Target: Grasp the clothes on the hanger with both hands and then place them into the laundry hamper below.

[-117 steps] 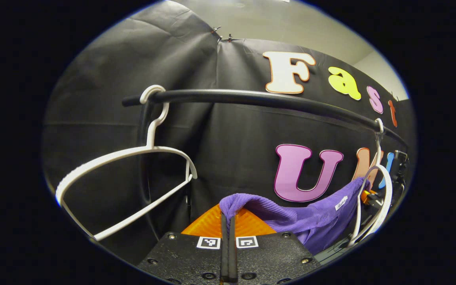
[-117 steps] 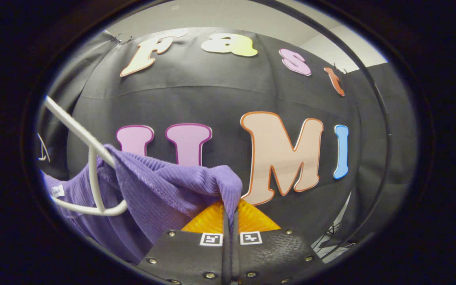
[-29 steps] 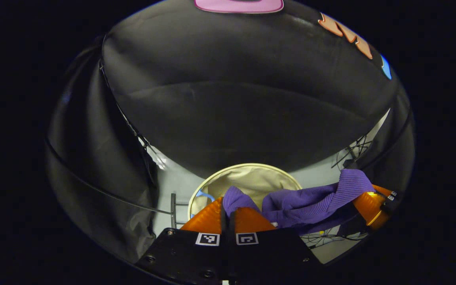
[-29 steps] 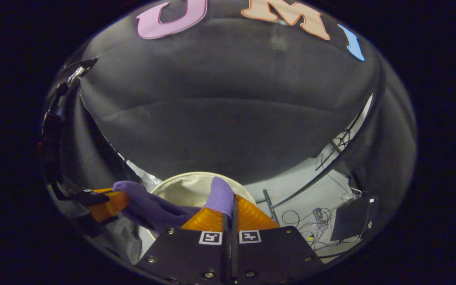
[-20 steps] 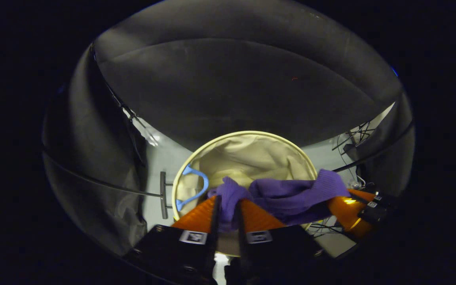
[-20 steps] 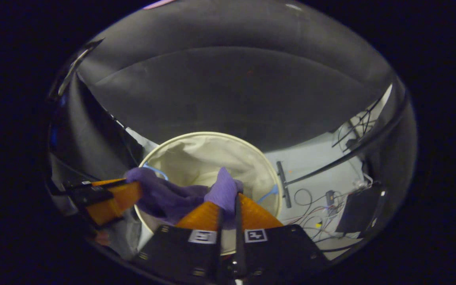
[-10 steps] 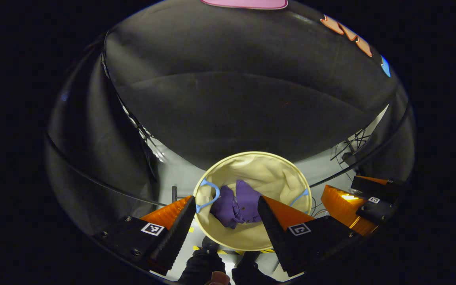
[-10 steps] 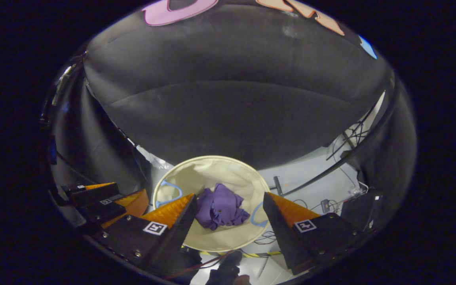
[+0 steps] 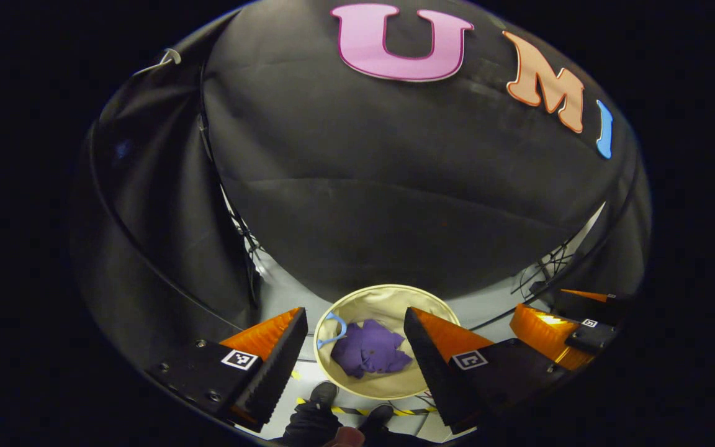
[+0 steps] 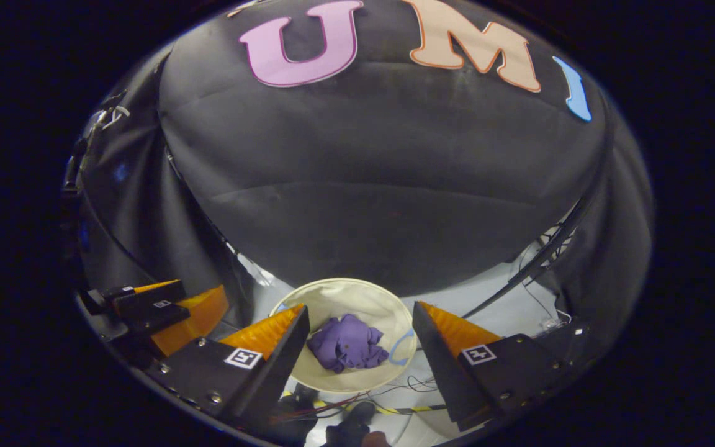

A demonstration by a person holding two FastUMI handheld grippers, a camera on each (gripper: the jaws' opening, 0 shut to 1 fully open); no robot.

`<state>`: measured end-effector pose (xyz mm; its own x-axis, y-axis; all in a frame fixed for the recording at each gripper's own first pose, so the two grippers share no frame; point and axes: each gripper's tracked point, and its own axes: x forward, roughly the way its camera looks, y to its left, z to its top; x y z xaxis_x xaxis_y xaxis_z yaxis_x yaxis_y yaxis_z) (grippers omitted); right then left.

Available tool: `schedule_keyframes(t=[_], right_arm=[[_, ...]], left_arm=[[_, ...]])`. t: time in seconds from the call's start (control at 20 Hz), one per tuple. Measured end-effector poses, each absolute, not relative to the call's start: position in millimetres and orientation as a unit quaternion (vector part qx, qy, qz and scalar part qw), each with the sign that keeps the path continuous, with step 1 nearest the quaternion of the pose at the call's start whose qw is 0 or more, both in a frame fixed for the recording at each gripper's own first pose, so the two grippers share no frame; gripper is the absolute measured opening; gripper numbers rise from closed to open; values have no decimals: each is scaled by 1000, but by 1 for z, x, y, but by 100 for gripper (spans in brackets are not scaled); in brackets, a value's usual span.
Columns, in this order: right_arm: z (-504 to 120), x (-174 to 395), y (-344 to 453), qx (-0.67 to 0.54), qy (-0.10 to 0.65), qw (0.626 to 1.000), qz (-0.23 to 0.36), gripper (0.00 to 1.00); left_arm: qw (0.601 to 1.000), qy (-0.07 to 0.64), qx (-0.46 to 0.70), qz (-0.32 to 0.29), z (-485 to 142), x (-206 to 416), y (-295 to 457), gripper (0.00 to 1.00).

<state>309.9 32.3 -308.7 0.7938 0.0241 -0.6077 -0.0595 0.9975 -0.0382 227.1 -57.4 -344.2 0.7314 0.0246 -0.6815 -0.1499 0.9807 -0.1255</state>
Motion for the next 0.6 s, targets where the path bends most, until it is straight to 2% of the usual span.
schedule_keyframes(t=[0.1, 0.45, 0.5, 0.6], right_arm=[[-293, 302, 32, -30, 309, 950, 24, 100], [-270, 265, 37, -19, 288, 957, 3, 100], [-270, 258, 36, -20, 289, 957, -2, 96], [-267, 248, 40, -17, 285, 958, -10, 100]], left_arm=[[931, 355, -78, 45, -334, 221, -60, 98], [937, 348, -38, 22, -311, 204, -60, 97], [937, 347, -33, 18, -307, 200, -55, 97], [940, 340, -25, 9, -299, 192, -49, 98]])
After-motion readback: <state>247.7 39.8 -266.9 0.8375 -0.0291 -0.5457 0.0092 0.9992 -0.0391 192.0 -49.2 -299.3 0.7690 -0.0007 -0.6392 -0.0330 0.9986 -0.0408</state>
